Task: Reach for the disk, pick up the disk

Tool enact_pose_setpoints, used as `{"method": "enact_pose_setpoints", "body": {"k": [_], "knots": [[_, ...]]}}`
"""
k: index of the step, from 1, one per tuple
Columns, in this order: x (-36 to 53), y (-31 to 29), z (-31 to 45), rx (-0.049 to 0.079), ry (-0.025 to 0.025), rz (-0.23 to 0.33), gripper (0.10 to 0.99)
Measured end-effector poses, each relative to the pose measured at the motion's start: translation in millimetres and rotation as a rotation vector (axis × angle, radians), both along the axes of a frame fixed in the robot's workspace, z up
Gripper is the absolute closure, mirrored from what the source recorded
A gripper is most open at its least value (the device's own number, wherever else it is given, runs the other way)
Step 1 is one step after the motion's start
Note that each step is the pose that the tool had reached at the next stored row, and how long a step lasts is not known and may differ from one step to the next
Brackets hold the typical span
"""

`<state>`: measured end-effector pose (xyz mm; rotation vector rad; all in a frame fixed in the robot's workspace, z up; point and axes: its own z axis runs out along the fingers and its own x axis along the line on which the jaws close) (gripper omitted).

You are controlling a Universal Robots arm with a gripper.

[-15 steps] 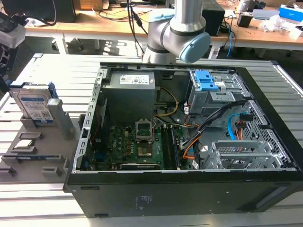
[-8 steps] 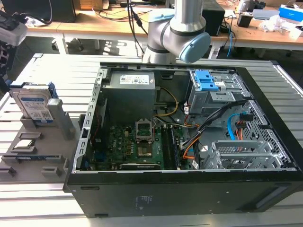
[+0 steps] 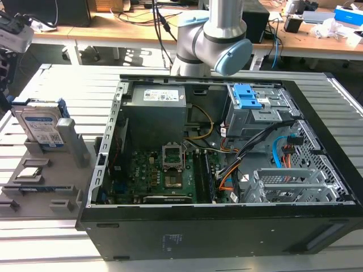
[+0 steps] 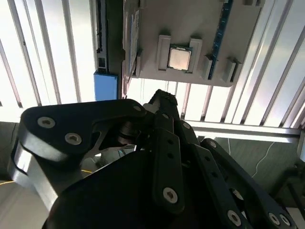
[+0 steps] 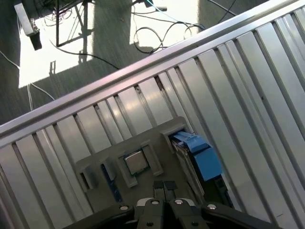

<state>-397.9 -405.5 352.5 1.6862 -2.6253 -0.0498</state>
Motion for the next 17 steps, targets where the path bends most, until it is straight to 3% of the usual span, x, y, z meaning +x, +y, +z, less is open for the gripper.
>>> {"method": "enact_pose_setpoints", "body": {"k": [17], "knots": [[0.0, 0.0, 0.0, 0.000, 0.0000, 0.211, 0.980]]}}
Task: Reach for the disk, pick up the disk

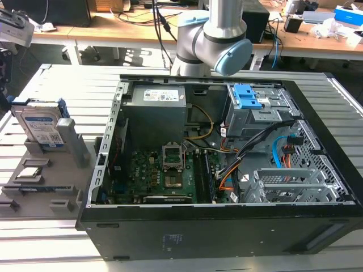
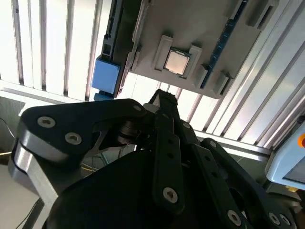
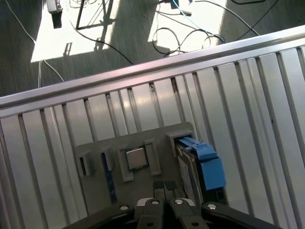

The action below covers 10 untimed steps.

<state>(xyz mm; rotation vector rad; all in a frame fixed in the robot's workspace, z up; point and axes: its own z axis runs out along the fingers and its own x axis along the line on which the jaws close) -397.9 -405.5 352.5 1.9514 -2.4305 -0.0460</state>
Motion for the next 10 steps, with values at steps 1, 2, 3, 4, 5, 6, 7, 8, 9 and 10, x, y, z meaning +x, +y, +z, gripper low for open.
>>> {"method": "enact_pose_setpoints", "body": {"k": [1, 2, 3, 4, 5, 6, 7, 8, 9, 10], "knots": [[0.0, 0.0, 0.0, 0.000, 0.0000, 0.019, 0.980], [0.0, 0.0, 0.0, 0.000, 0.0000, 0.032, 0.980], [0.0, 0.0, 0.0, 0.000, 0.0000, 0.042, 0.980], [0.0, 0.0, 0.0, 0.000, -0.0001, 0.058, 0.980], [0.0, 0.0, 0.0, 0.000, 0.0000, 0.073, 0.980], [0.0, 0.0, 0.0, 0.000, 0.0000, 0.082, 0.980], [0.0, 0.0, 0.0, 0.000, 0.0000, 0.093, 0.980], [0.0, 0.0, 0.0, 0.000, 0.0000, 0.102, 0.980], [0.0, 0.0, 0.0, 0.000, 0.0000, 0.115, 0.980], [0.0, 0.0, 0.0, 0.000, 0.0000, 0.125, 0.980]]}}
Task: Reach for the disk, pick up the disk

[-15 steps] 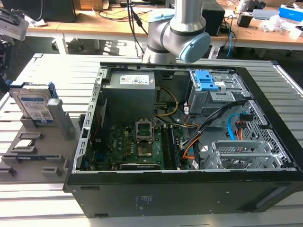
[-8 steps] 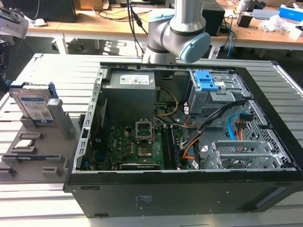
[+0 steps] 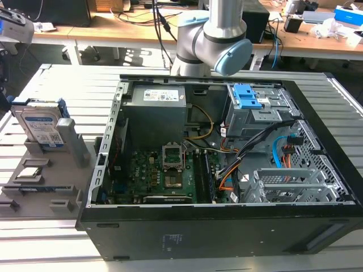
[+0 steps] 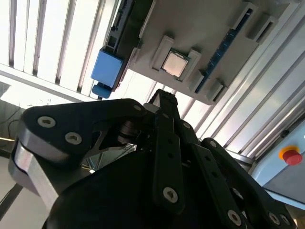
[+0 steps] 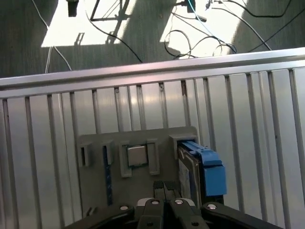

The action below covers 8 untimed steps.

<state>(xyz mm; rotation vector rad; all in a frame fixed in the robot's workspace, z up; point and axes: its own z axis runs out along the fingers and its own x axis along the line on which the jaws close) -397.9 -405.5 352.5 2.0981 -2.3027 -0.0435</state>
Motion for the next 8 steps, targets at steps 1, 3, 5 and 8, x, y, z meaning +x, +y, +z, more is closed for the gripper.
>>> {"method": "enact_pose_setpoints", "body": {"k": [1, 3, 5, 8], "knots": [[0.0, 0.0, 0.0, 0.000, 0.0000, 0.009, 0.980], [0.0, 0.0, 0.0, 0.000, 0.0000, 0.035, 0.980], [0.0, 0.0, 0.0, 0.000, 0.0000, 0.063, 0.980], [0.0, 0.0, 0.0, 0.000, 0.0000, 0.112, 0.980]]}}
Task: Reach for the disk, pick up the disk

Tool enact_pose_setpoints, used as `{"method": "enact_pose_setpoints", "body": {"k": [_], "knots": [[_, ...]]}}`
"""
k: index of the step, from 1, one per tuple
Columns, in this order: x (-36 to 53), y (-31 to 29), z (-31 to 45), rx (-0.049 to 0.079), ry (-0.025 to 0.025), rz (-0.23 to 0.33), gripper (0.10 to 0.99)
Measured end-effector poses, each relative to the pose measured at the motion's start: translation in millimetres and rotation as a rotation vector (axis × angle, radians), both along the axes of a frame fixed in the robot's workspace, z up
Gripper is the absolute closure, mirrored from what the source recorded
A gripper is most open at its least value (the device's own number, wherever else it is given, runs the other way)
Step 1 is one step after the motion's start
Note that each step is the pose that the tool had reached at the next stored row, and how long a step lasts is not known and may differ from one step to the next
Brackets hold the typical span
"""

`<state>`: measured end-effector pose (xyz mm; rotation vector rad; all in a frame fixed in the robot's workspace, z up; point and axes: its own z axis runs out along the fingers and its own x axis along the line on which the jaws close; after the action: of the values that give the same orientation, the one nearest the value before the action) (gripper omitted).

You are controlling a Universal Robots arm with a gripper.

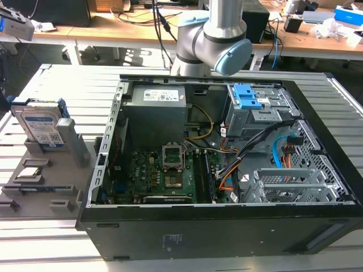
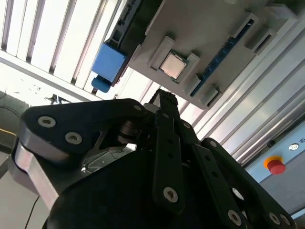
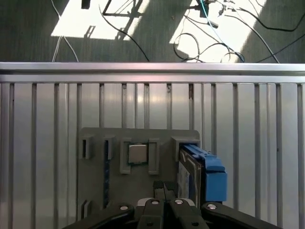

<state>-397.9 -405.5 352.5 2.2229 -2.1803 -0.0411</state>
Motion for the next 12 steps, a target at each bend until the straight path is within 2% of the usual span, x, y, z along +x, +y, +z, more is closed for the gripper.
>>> {"method": "enact_pose_setpoints", "body": {"k": [8, 9, 10, 11, 12], "knots": [[0.0, 0.0, 0.0, 0.000, 0.0000, 0.006, 0.973], [0.0, 0.0, 0.0, 0.000, 0.0000, 0.006, 0.914], [0.0, 0.0, 0.0, 0.000, 0.0000, 0.006, 0.914], [0.0, 0.0, 0.0, 0.000, 0.0000, 0.006, 0.851], [0.0, 0.0, 0.0, 0.000, 0.0000, 0.006, 0.851]]}}
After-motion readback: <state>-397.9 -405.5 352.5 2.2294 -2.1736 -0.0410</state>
